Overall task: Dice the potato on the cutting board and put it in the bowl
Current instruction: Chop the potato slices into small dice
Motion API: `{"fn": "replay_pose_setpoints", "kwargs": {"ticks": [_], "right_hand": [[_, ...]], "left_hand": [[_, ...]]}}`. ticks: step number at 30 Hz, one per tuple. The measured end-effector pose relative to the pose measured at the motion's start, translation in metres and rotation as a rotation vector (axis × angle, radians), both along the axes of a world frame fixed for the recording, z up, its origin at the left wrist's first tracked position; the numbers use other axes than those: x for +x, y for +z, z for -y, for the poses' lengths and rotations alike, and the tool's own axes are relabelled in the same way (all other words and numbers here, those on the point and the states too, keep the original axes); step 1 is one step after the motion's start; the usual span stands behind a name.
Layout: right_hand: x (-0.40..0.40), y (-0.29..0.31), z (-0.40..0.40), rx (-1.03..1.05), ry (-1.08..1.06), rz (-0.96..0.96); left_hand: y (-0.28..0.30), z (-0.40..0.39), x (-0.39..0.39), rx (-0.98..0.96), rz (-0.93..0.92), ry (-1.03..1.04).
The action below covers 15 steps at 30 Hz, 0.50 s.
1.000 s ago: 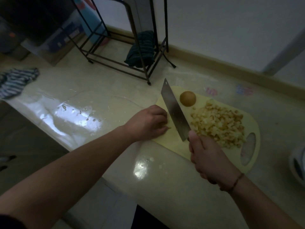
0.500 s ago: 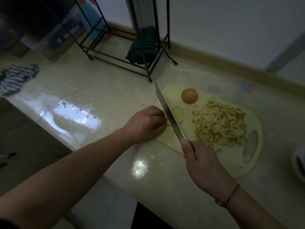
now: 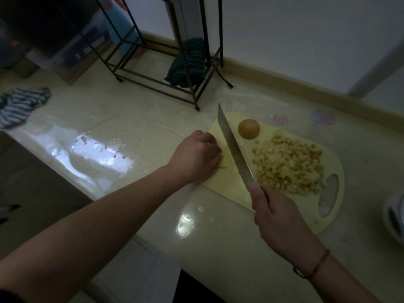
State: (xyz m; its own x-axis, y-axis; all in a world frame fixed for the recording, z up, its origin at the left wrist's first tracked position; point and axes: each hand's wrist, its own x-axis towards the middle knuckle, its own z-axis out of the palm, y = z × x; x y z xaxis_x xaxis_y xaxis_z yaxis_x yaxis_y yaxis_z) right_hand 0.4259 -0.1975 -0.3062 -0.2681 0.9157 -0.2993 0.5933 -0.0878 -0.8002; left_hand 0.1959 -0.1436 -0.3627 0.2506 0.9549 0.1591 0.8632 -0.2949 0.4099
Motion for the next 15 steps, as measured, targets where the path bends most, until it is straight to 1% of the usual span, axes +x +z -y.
{"fn": "replay_pose_setpoints", "kwargs": {"ticks": [4, 8, 12, 15], "right_hand": [[0.007, 0.005, 0.001, -0.037, -0.015, -0.019], [0.021, 0.006, 0.002, -0.027, -0.075, -0.026], [0.038, 0.005, 0.002, -0.005, -0.142, -0.044], [0.048, 0.007, 0.002, -0.010, -0.185, -0.034]], "left_hand": [[0.004, -0.004, 0.007, -0.014, -0.042, -0.014], [0.009, -0.014, 0.021, -0.042, -0.101, 0.001], [0.017, -0.021, 0.042, -0.010, -0.039, 0.018], [0.020, -0.028, 0.067, 0.020, 0.010, -0.047]]}}
